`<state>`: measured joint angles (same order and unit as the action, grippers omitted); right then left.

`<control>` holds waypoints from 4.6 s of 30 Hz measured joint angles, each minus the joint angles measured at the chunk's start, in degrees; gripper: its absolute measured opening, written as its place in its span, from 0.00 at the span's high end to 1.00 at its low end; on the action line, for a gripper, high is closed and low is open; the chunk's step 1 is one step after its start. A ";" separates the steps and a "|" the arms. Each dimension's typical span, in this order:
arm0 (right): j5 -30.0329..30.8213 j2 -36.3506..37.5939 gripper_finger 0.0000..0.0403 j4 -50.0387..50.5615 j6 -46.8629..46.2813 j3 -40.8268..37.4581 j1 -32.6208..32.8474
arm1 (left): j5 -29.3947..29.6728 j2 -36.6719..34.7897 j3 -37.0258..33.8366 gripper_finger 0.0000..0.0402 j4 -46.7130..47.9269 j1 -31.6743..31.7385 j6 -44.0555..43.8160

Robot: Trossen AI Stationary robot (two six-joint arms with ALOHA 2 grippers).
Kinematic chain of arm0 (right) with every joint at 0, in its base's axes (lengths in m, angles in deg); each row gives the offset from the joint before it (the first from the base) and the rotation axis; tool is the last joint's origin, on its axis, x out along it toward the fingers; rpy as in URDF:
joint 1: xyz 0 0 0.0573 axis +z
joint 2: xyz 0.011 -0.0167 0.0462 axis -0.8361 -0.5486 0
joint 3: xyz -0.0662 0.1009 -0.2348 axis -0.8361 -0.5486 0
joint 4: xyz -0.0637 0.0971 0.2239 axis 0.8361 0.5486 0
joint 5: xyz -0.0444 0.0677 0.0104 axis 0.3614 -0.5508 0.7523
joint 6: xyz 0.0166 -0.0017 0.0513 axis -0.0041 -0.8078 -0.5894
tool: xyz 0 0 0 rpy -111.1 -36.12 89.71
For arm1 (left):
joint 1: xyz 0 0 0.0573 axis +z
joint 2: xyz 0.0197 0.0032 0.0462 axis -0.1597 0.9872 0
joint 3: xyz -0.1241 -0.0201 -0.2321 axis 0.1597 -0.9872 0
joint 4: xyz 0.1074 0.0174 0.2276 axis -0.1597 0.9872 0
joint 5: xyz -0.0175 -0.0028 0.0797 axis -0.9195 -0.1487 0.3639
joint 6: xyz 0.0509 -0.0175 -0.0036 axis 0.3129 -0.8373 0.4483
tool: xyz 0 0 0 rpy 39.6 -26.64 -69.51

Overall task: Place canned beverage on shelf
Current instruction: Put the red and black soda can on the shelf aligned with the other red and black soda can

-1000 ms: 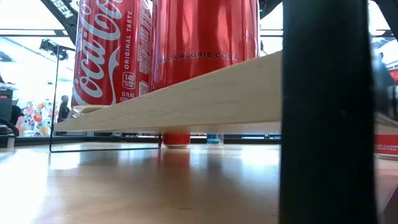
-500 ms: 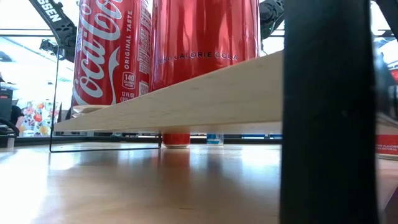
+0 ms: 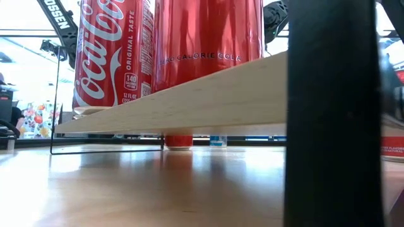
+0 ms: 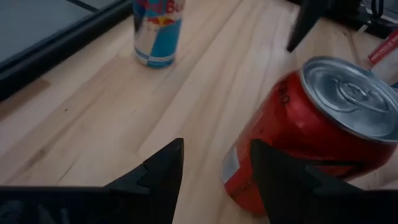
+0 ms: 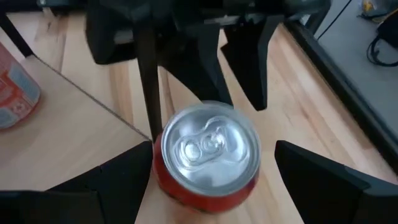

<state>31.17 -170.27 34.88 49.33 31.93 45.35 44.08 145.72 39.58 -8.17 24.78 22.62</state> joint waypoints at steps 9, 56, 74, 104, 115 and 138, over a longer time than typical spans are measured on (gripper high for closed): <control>-1.61 -1.17 0.13 -1.01 -0.80 -0.07 0.00 | 0.11 1.00 0.02 0.52 -2.45 -3.08 -0.08; 6.26 14.34 0.22 14.95 2.30 -0.07 2.02 | 13.78 -8.25 0.15 0.52 9.08 -1.07 15.76; 5.01 23.37 0.22 25.93 -5.53 -0.02 9.50 | 55.03 -13.60 0.09 0.52 12.17 -6.60 19.62; 13.15 23.77 0.22 24.57 -25.10 -6.90 38.92 | 33.57 -51.80 0.04 0.52 21.23 -24.34 4.07; 19.43 22.61 0.22 24.24 -30.67 -7.13 46.81 | 33.63 -53.70 0.04 0.52 20.72 -39.24 -4.33; 25.18 18.46 0.22 18.97 -24.46 -8.04 48.63 | 42.46 -51.93 0.00 0.52 21.57 -46.95 -1.41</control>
<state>56.35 -151.82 53.85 24.88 23.89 93.98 86.54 93.79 39.58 13.40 -22.17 21.20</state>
